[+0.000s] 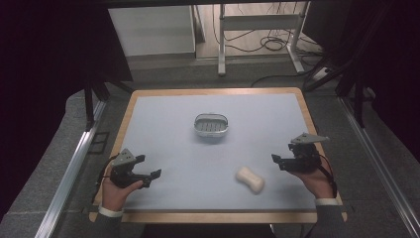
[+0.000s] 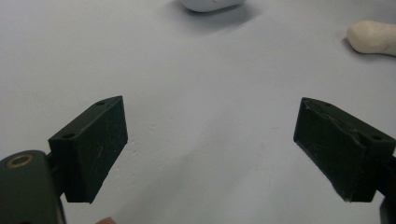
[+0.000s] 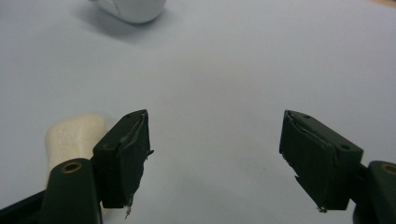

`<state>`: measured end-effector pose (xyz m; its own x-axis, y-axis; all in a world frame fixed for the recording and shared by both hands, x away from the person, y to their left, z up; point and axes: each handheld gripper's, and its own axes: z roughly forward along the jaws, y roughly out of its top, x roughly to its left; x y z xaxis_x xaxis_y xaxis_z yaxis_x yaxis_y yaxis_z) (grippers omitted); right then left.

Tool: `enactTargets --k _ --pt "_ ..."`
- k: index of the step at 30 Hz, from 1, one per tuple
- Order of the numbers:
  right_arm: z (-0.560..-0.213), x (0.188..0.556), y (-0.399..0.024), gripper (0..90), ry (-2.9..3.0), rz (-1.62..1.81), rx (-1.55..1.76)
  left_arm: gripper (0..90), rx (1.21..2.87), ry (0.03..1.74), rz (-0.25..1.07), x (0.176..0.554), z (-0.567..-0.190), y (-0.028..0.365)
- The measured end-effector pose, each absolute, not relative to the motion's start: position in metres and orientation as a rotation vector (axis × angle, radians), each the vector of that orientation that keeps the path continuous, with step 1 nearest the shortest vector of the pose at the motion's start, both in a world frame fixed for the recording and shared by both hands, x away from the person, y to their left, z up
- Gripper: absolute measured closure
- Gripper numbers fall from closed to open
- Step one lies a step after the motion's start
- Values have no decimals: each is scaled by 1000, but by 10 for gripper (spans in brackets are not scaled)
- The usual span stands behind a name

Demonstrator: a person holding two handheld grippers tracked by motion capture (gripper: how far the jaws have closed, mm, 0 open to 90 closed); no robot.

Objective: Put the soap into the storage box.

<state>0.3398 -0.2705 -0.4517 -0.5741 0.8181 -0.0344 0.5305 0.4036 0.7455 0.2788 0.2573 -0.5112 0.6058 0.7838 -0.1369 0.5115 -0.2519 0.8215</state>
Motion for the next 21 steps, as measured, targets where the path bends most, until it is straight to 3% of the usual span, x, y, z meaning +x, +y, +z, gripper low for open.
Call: enactTargets --k 21 --pt "-435 337 -229 259 2521 809 1004 100 1945 1038 348 279 -513 253"
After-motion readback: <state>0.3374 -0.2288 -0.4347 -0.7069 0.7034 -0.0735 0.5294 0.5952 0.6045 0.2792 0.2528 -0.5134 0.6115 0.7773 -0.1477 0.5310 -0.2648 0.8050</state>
